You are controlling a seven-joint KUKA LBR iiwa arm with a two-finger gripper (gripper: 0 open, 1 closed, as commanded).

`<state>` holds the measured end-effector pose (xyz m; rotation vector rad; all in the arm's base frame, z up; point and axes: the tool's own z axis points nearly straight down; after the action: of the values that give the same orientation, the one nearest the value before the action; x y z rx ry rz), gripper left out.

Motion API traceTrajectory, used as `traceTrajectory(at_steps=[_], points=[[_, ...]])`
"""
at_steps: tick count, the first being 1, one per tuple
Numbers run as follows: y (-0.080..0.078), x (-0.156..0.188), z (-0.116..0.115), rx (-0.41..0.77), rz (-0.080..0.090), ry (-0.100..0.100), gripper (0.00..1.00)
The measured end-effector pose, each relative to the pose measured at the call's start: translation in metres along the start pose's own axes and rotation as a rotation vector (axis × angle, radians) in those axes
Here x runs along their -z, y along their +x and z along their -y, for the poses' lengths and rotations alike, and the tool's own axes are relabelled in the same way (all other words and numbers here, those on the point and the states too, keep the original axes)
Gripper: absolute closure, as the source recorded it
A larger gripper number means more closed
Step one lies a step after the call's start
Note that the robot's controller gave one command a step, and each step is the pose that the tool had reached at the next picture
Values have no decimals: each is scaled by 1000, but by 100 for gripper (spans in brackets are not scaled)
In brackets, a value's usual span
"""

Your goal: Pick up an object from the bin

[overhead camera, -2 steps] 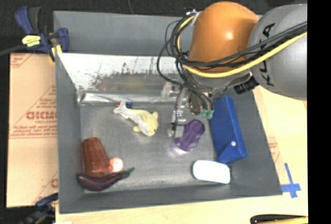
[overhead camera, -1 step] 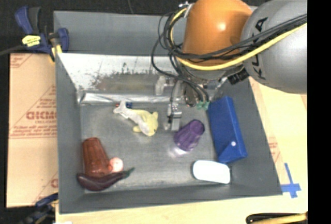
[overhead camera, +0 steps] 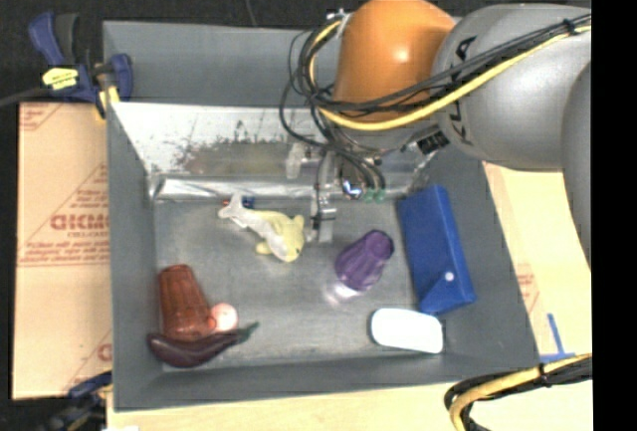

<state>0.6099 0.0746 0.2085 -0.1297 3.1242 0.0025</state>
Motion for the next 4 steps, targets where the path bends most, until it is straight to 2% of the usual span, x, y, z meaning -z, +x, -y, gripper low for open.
traceTrajectory(at_steps=[1,2,3,4], points=[[-6,-37,-4,-48,1,0,0],[-11,-70,-6,128,2,0,0],[-14,-104,9,-14,3,-1,0],[8,-134,12,-230,13,-4,100]])
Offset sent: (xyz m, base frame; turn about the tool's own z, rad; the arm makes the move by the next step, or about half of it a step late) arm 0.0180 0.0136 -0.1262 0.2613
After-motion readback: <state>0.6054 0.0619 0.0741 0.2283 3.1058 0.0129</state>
